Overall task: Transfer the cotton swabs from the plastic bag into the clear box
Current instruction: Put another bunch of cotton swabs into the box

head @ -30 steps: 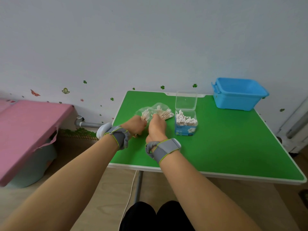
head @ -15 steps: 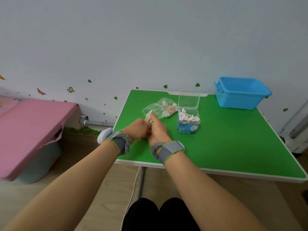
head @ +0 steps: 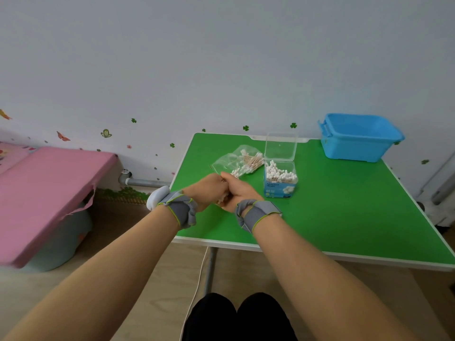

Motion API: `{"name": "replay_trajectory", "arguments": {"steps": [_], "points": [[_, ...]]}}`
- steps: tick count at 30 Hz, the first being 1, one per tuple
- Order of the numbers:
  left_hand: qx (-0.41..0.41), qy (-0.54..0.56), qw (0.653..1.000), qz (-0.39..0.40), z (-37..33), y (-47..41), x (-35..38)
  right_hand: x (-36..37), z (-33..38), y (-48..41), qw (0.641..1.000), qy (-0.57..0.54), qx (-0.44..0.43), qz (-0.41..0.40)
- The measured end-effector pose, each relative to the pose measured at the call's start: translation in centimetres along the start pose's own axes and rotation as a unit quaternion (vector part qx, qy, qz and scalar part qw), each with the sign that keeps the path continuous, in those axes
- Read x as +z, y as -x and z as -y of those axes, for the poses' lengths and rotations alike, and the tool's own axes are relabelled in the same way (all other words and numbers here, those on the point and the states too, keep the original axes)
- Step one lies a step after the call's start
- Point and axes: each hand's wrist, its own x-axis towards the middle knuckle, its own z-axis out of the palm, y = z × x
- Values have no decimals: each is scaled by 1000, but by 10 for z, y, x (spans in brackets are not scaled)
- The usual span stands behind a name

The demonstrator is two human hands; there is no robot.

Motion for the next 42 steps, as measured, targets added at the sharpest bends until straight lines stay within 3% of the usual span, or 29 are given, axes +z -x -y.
{"name": "replay_trajectory", "arguments": {"steps": [5,8,11,16,20,35,42], "points": [[-13,-65,996,-65,-1,-12,1,-5,2,-1,999,-45,3,29],[-4,-149,977,-153,0,-14,-5,-6,2,1,997,-54,-4,48],[31,-156,959,-233,5,-18,-9,-10,2,2,995,-83,-2,58],[18,19,990,-140,7,-33,-10,-19,0,5,990,-109,30,86],[-8,130,988,-78,7,-39,-3,-25,1,11,987,-99,69,109],[-61,374,914,-142,11,-51,-8,-37,-1,28,970,83,111,199],[-121,471,873,-31,8,-47,-7,-42,0,30,972,95,114,181]]}}
